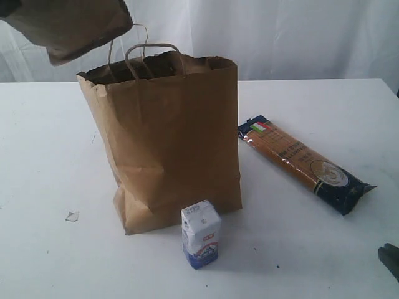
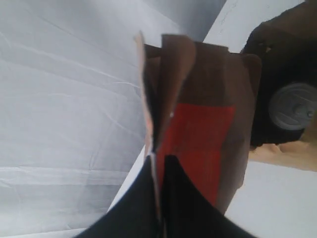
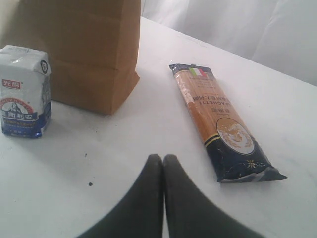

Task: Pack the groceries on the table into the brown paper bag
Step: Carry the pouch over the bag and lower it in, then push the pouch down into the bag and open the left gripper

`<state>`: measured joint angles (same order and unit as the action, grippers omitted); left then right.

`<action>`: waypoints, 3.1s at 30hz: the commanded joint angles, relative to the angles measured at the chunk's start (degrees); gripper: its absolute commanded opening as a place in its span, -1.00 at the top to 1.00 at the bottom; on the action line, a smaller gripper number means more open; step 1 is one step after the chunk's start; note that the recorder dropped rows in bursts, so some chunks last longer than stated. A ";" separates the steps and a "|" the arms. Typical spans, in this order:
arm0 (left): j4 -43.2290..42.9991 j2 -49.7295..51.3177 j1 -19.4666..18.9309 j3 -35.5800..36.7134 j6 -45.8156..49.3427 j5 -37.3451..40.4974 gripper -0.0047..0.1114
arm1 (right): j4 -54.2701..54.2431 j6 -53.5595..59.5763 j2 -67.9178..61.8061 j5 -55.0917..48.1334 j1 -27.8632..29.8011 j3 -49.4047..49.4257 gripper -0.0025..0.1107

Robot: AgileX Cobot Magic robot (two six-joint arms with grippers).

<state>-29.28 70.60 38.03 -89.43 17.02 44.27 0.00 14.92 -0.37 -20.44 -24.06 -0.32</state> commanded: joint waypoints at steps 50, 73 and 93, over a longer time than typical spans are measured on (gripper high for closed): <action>31.77 13.31 6.09 4.29 20.18 5.61 0.83 | 0.00 -0.36 0.37 0.91 0.35 0.32 0.96; 31.97 13.35 6.09 -0.72 17.49 2.88 -0.25 | 0.00 -0.36 0.37 0.91 0.35 0.32 0.96; 32.16 9.96 6.09 -1.32 16.14 3.56 -0.25 | 0.00 -0.36 0.37 0.91 0.35 0.32 0.96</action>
<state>2.08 82.45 43.88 -90.39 33.78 47.67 0.00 14.92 -0.37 -20.44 -24.06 -0.32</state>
